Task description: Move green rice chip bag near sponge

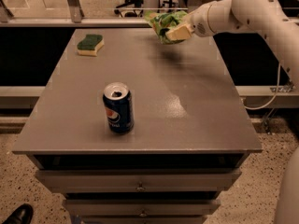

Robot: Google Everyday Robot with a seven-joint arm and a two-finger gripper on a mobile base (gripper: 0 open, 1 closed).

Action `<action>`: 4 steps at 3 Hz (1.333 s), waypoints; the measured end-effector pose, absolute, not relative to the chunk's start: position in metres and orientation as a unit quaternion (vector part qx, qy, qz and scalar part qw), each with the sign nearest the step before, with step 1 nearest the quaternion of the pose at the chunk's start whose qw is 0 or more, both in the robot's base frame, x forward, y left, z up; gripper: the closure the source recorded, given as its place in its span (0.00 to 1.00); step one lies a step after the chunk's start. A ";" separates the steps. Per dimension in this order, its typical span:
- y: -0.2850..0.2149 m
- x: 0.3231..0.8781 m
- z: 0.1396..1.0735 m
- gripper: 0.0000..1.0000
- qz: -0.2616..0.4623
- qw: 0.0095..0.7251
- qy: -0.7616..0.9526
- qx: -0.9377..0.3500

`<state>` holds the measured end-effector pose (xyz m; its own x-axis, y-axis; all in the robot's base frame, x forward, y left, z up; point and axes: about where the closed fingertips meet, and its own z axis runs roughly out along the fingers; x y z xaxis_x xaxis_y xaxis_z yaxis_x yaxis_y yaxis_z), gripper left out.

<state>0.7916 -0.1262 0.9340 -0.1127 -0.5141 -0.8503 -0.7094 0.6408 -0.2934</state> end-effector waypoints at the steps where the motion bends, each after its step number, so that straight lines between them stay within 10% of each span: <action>1: -0.095 0.793 0.944 1.00 0.097 0.538 0.717 -0.432; 4: 0.011 0.833 0.938 1.00 0.066 0.539 0.678 -0.496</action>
Offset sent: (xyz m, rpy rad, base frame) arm 0.0235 0.1195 0.0335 -0.0437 -0.1597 0.1600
